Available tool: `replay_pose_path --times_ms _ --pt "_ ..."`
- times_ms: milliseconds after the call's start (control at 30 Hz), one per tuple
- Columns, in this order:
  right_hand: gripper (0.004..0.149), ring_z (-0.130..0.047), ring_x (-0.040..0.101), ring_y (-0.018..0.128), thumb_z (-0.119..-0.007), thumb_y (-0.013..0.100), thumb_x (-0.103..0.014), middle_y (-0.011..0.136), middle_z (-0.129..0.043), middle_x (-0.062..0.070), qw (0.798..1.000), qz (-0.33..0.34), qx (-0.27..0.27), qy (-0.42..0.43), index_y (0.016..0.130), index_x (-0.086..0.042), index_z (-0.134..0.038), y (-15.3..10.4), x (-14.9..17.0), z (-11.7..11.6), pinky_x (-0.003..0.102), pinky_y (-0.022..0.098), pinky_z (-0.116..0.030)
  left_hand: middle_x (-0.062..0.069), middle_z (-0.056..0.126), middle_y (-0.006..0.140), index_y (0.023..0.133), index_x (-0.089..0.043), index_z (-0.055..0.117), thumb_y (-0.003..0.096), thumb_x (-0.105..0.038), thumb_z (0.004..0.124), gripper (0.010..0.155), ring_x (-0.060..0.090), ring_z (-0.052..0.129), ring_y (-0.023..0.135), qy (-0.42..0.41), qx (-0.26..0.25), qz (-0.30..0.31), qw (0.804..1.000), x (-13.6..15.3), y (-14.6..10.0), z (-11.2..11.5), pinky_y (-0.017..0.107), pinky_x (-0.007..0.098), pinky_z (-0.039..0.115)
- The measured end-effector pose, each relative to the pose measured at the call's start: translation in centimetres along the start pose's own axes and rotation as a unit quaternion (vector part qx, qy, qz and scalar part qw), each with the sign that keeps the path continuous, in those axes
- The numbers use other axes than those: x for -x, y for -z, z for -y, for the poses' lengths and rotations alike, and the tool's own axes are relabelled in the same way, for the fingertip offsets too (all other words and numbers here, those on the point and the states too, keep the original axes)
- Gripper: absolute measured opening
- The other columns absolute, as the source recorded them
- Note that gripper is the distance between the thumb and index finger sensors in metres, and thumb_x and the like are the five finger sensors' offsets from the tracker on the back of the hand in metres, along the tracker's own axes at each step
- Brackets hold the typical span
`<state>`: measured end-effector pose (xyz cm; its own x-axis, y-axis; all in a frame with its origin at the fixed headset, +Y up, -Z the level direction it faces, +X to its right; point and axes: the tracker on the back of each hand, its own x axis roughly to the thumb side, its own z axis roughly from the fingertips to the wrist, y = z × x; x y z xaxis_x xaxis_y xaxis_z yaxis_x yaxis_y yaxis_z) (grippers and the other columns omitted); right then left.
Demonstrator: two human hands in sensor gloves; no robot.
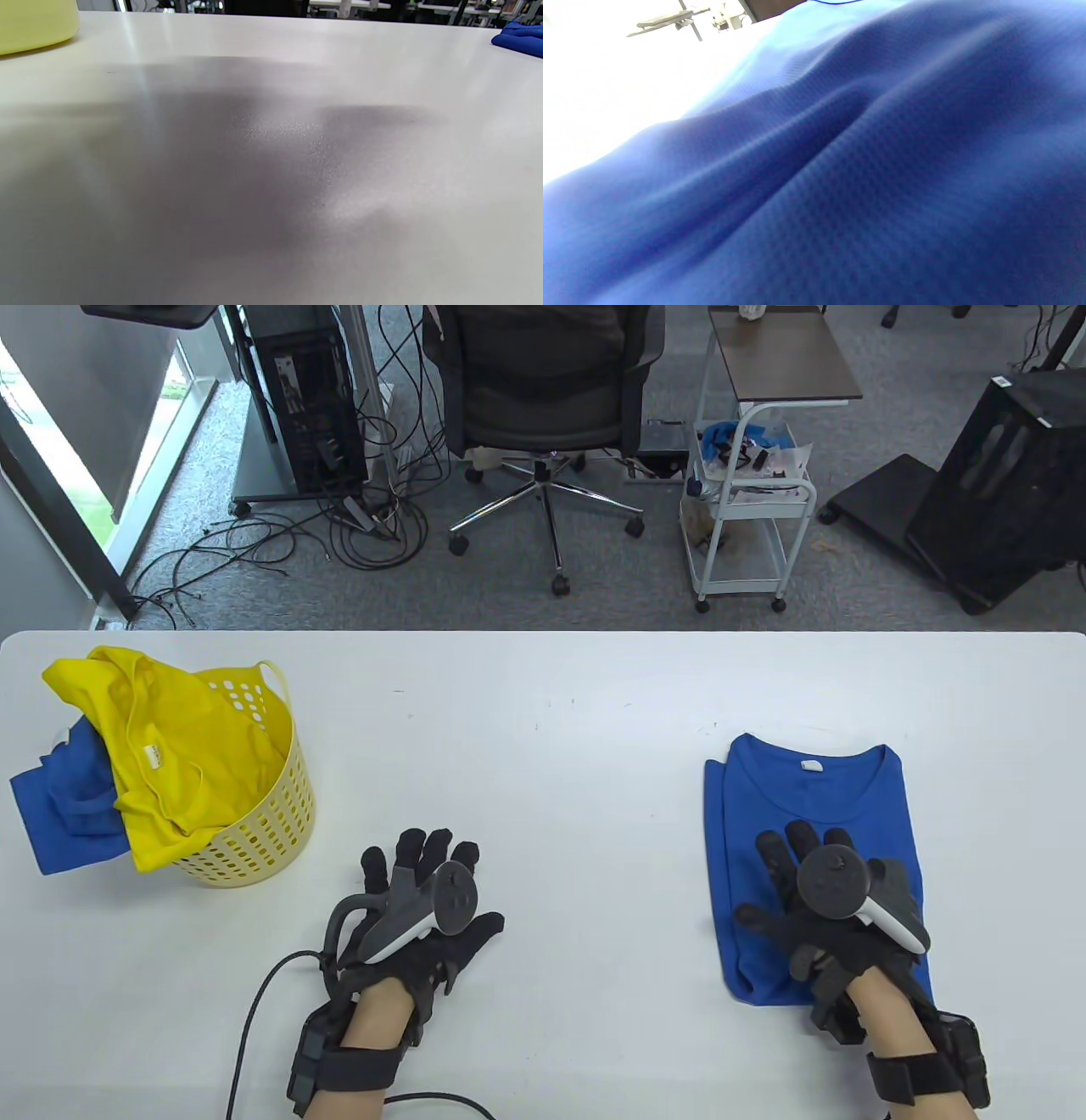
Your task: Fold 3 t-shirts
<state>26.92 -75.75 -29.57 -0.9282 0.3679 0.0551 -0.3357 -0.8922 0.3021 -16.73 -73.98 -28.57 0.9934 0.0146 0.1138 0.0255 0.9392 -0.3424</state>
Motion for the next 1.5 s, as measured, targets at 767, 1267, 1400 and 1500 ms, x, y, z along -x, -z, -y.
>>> replay_pose_path --times_ms 767,1267,1400,1500 --pt "0.083 0.002 0.051 0.099 -0.065 0.040 -0.065 0.112 -0.001 0.007 1.000 0.022 -0.001 0.004 0.101 -0.036 -0.017 -0.2 -0.5 0.2 0.080 0.059 0.000 0.001 0.043 0.116 0.108 -0.031 0.048 0.0420 -0.064 0.055 0.074 0.028 0.035 0.110 -0.036 -0.135 -0.246 0.959 15.0 -5.5 -15.9 0.082 0.059 0.026" --pt "0.082 0.001 0.051 0.100 -0.066 0.041 -0.064 0.112 -0.002 0.007 0.999 0.043 0.009 0.000 0.101 -0.035 -0.018 -0.6 -1.3 0.3 0.080 0.059 0.000 -0.004 0.046 0.114 0.102 -0.032 0.060 0.0454 -0.046 0.066 0.059 0.025 0.038 0.109 0.083 -0.080 -0.351 0.929 20.3 -5.5 -14.0 0.083 0.057 0.032" --pt "0.082 0.001 0.052 0.100 -0.066 0.041 -0.064 0.112 -0.003 0.007 0.999 0.037 0.006 0.004 0.101 -0.035 -0.018 -0.5 -1.0 0.3 0.080 0.059 0.000 -0.004 0.047 0.114 0.100 -0.034 0.064 0.0443 -0.052 0.066 0.058 0.023 0.037 0.110 0.070 -0.063 -0.349 0.932 20.7 -6.0 -14.2 0.083 0.057 0.032" --pt "0.082 0.001 0.052 0.100 -0.066 0.041 -0.064 0.112 -0.002 0.007 0.999 0.033 0.006 0.007 0.102 -0.035 -0.019 -0.5 -0.9 0.3 0.080 0.059 0.000 -0.004 0.045 0.115 0.101 -0.034 0.062 0.0457 -0.048 0.066 0.057 0.022 0.033 0.111 0.061 -0.045 -0.348 0.935 20.7 -6.2 -14.1 0.083 0.058 0.029"
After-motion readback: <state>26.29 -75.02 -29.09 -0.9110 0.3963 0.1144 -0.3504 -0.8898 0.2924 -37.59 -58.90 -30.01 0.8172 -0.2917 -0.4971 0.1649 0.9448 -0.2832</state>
